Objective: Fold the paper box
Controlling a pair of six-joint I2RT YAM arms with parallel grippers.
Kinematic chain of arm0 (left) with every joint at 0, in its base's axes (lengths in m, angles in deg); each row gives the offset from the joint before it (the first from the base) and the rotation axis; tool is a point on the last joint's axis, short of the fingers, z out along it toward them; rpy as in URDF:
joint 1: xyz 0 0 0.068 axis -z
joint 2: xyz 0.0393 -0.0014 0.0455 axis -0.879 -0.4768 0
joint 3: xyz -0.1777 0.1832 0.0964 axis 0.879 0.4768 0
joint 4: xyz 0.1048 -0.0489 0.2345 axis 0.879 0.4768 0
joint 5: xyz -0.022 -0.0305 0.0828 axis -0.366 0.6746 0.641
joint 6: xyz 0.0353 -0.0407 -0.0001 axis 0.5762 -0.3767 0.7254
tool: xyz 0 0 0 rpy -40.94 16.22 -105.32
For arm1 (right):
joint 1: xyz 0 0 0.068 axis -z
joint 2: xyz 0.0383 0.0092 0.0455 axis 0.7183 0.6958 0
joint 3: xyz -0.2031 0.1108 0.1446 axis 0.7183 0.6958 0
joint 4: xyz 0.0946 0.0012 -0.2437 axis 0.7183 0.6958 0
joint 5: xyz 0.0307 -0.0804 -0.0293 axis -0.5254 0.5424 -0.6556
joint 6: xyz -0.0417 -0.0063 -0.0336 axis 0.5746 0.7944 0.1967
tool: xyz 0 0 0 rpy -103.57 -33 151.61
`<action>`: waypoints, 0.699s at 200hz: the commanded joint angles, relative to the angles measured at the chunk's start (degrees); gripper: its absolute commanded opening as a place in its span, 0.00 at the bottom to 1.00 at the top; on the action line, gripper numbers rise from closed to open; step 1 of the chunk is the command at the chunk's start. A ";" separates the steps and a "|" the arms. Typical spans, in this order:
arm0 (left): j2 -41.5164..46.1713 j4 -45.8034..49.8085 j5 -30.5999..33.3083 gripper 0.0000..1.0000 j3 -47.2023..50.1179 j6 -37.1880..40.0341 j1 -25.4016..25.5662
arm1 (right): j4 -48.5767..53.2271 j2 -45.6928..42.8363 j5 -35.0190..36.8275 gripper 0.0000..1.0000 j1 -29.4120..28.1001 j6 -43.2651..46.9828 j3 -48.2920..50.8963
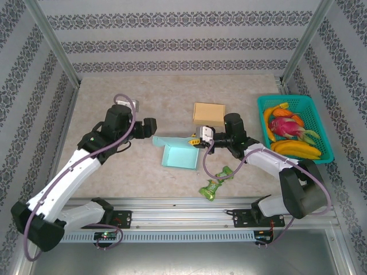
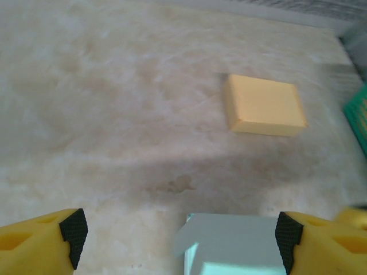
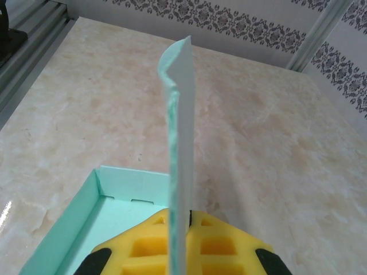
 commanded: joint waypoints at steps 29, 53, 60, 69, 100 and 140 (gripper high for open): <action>-2.92 -7.09 -2.32 0.87 8.06 -24.11 -0.97 | -5.30 -0.02 -5.19 0.00 0.66 -1.41 0.97; -4.13 -10.45 -3.85 0.85 9.25 -26.68 -0.40 | -6.69 0.17 -4.93 0.00 0.49 -2.25 1.28; -4.89 -10.72 -3.59 0.85 9.11 -26.81 0.05 | -6.80 0.25 -4.93 0.00 0.16 -2.39 1.20; -6.15 -10.79 -4.06 0.85 8.92 -27.72 0.50 | -7.10 0.29 -4.84 0.00 -0.25 -2.54 1.19; -8.88 -13.34 -6.17 0.83 10.05 -31.97 1.74 | -7.50 -0.07 -4.10 0.00 -1.69 -2.83 1.19; -9.38 -16.15 -6.95 0.80 11.76 -36.90 3.48 | -8.45 -0.46 -1.85 0.00 -2.59 -3.18 1.63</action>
